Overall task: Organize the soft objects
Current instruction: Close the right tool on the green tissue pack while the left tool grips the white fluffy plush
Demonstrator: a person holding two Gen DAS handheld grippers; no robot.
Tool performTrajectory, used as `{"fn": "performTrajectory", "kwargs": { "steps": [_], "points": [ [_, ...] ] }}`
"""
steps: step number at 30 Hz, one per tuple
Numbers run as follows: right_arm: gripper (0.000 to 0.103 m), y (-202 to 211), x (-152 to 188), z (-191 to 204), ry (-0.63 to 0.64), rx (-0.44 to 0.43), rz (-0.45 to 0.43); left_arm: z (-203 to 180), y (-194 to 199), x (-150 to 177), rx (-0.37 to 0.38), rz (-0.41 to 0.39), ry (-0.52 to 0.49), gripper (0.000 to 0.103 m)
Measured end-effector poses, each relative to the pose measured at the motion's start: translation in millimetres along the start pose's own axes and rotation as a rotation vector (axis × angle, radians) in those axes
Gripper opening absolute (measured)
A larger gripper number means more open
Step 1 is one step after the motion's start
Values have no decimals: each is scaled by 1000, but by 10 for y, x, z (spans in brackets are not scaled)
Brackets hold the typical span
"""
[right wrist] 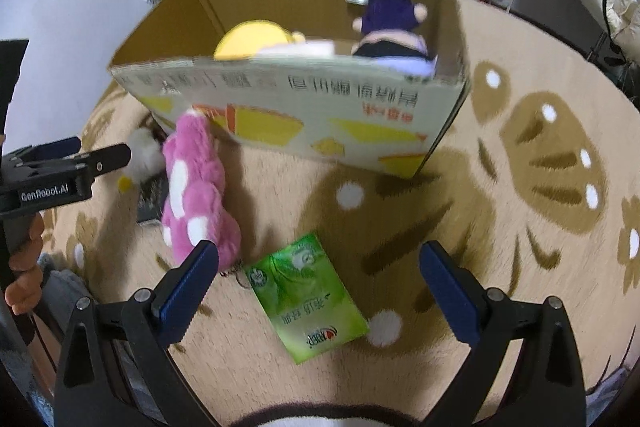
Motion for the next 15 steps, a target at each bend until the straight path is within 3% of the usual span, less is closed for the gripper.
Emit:
{"fn": "performTrajectory", "kwargs": {
  "steps": [11, 15],
  "points": [
    [103, -301, 201, 76, 27, -5, 133, -117, -284, 6, -11, 65, -43, 99],
    [86, -433, 268, 95, 15, -17, 191, -127, -363, 14, -14, 79, -53, 99]
  ]
}}
Point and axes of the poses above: each gripper's, at about its wrist camera, not at the fingertips, and y roughly against the way its jaws point, z to its left, x to its underside, the point moved 5 cm from there along -y, roughly the way its jaws point, and after that the axes turned 7 degrees about -z, right-handed, at the moved point
